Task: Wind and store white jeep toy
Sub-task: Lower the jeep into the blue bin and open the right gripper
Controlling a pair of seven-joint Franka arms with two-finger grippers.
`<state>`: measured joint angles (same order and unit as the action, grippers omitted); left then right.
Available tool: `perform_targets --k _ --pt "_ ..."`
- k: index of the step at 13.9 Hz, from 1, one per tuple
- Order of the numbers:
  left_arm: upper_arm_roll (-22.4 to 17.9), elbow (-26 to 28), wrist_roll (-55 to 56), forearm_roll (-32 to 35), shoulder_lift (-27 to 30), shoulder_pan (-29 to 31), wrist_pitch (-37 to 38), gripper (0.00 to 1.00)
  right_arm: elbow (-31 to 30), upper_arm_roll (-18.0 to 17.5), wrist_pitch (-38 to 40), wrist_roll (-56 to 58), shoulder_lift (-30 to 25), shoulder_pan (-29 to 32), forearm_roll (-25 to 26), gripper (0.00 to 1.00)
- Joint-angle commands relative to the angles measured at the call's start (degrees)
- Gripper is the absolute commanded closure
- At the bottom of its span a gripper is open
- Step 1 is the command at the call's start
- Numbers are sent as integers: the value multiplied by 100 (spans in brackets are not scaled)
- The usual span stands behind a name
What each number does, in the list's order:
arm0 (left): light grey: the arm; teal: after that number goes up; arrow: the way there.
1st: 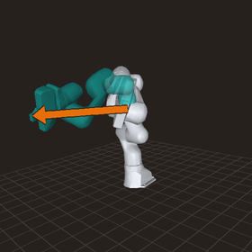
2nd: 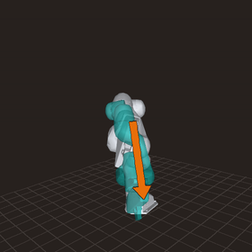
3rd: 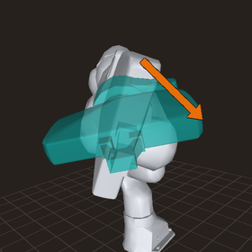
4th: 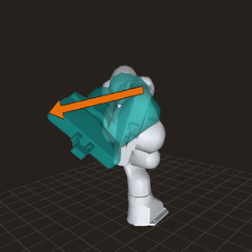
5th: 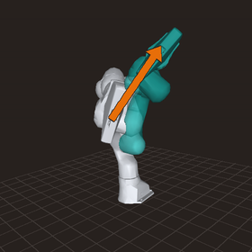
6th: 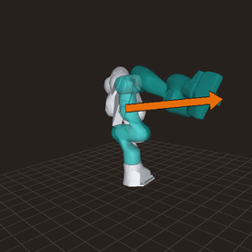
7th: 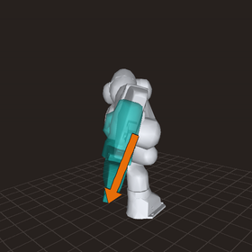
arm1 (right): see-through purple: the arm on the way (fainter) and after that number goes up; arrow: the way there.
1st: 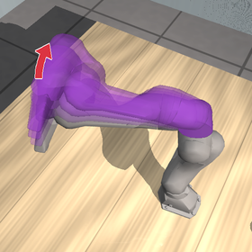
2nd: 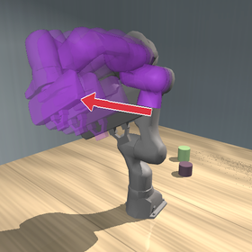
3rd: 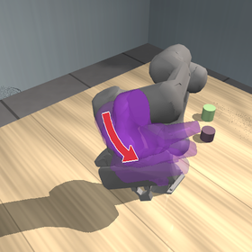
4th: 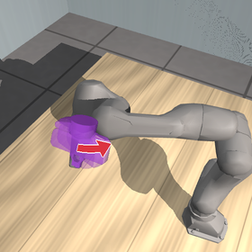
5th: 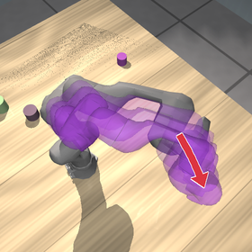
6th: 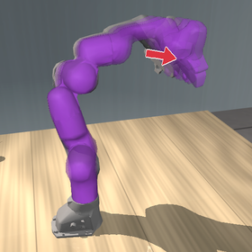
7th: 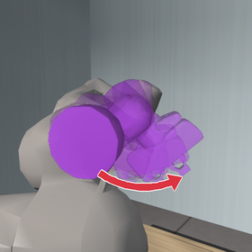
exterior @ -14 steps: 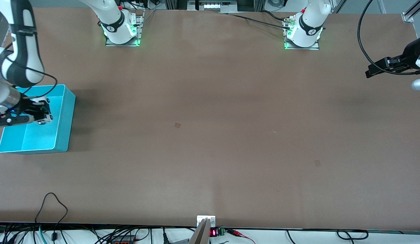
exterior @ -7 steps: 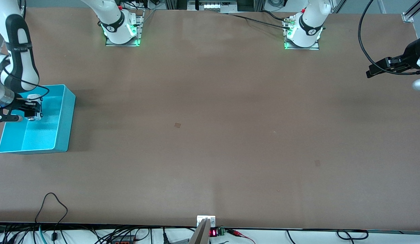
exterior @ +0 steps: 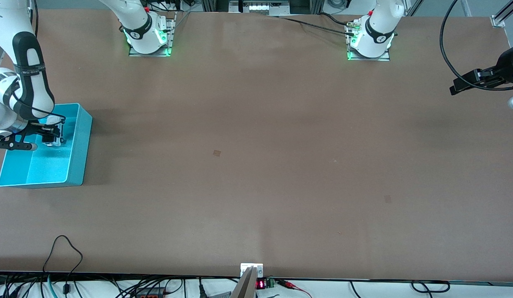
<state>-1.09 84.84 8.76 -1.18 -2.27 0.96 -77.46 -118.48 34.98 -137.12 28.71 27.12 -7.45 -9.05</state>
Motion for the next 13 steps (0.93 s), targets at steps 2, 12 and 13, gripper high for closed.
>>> perform_targets --k 2,12,13 --pt "-14 -143 39 -75 -72 10 117 0 -17 -70 -140 460 101 104 -404 96" --pt "-14 -125 39 -75 -72 27 117 0 193 -62 80 1127 -548 7 -396 0" --pt "-14 -134 39 -75 -72 36 117 0 289 -62 150 1346 -671 -10 -396 0"
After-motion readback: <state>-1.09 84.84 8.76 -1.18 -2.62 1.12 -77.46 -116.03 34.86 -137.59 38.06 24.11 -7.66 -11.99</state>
